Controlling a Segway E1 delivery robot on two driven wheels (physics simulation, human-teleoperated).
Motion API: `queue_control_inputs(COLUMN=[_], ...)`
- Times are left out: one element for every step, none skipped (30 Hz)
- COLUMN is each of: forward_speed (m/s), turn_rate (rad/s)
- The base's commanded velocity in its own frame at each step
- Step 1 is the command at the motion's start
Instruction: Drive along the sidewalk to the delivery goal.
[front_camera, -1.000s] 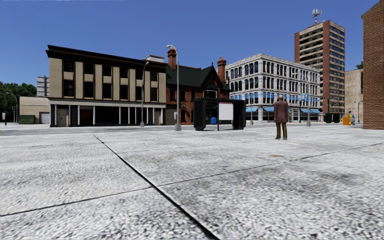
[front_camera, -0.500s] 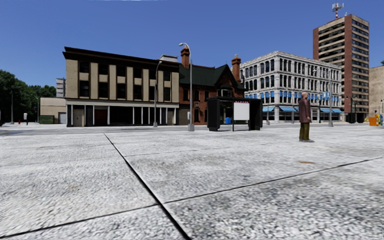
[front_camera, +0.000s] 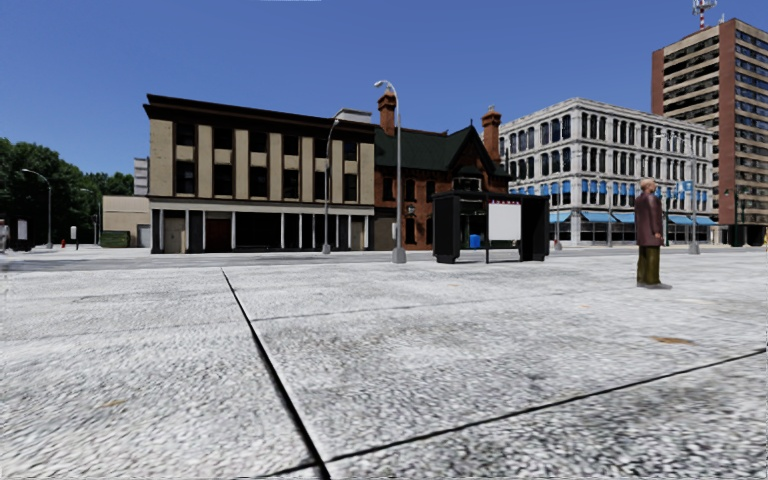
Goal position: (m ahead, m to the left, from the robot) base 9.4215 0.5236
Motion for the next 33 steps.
queue_control_inputs(forward_speed=[0.85, 0.84, 0.84, 0.84, 0.84, 0.84, 0.83, 0.83, 0.83, 0.83, 0.83, 0.83, 0.83, 0.83, 0.83, 0.83, 0.83, 0.83, 0.83, 0.83, 0.83, 0.83, 0.83, 0.83, 0.83, 0.83, 0.83, 0.83, 0.83, 0.92, 1.01, 1.08, 1.08], turn_rate=[0.00, 0.00, 0.00, 0.40, 0.84, 0.91, 0.86, 0.00, 0.00, 0.00, 0.00, 0.00, 0.00, 0.00, 0.00, 0.09, 0.61, 0.76, 0.79, 0.01, 0.00, 0.00, 0.00, 0.00, 0.00, 0.00, 0.00, 0.00, 0.00, 0.00, 0.00, 0.00, 0.00])
